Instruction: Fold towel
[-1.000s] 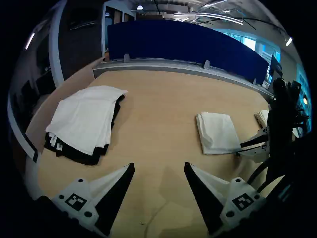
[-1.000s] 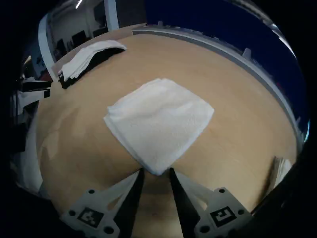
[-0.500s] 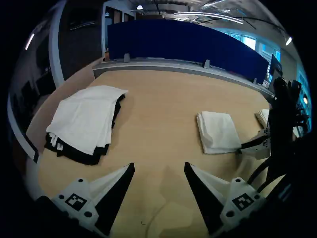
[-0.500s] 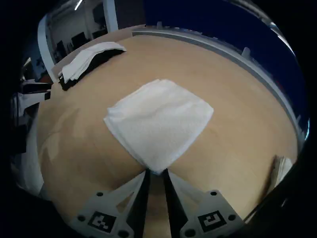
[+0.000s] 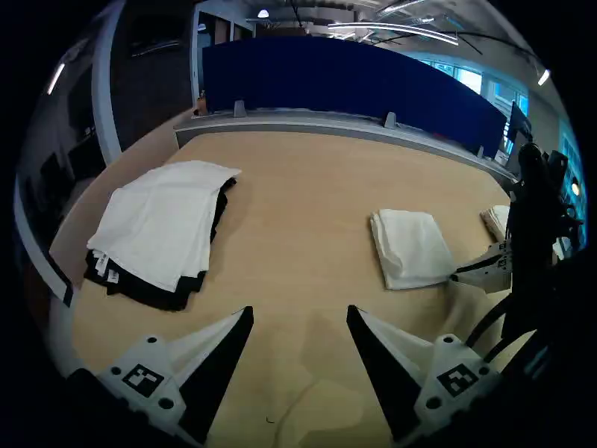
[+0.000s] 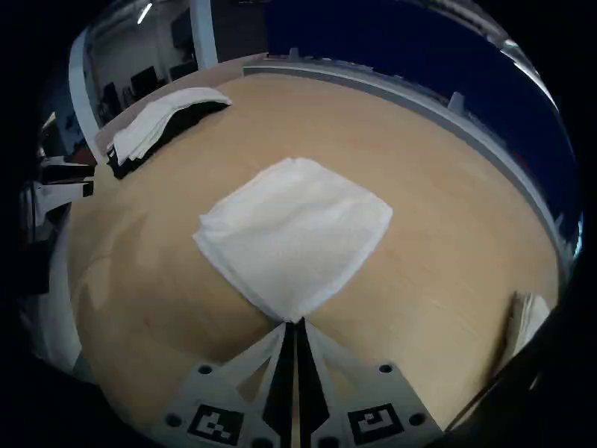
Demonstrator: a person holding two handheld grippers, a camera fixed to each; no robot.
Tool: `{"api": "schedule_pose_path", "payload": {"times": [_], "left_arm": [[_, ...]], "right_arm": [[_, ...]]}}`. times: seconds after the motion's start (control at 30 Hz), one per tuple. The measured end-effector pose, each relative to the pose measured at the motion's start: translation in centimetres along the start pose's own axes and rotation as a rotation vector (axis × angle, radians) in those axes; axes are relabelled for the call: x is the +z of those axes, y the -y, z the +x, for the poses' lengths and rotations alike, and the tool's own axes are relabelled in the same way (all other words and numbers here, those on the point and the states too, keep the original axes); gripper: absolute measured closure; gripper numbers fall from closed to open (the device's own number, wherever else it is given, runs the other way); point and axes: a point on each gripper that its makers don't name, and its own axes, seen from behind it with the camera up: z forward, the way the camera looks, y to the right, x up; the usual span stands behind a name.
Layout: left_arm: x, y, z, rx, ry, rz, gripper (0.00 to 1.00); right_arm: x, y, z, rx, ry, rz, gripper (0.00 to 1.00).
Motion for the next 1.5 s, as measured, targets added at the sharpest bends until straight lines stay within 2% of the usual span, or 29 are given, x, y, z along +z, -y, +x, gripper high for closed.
{"api": "schedule_pose_path", "payload": {"times": [0.2,0.37,0.7,0.9,1.17,1.5], "left_arm": [[-0.1,0.0,0.0,0.002,-0.001,0.001,0.07],[-0.2,0.0,0.1,0.003,-0.003,0.002,0.07],[-0.4,0.1,0.5,0.005,-0.010,0.005,0.07],[-0.4,0.0,0.8,0.004,-0.018,0.004,0.07],[-0.5,-0.2,1.2,0.013,-0.025,0.000,0.07],[-0.4,-0.4,1.3,0.018,-0.025,-0.007,0.07]], "right_arm": [[-0.6,-0.3,0.9,0.003,-0.028,-0.003,0.98],[-1.9,-0.5,3.1,-0.013,-0.084,-0.015,0.98],[-6.6,-1.7,10.4,-0.056,-0.241,-0.044,0.98],[-9.3,-2.5,13.8,-0.066,-0.313,-0.055,0.98],[-11.1,-3.3,15.3,-0.074,-0.350,-0.072,0.98],[-12.5,-4.8,15.4,-0.052,-0.371,-0.091,0.98]]}}
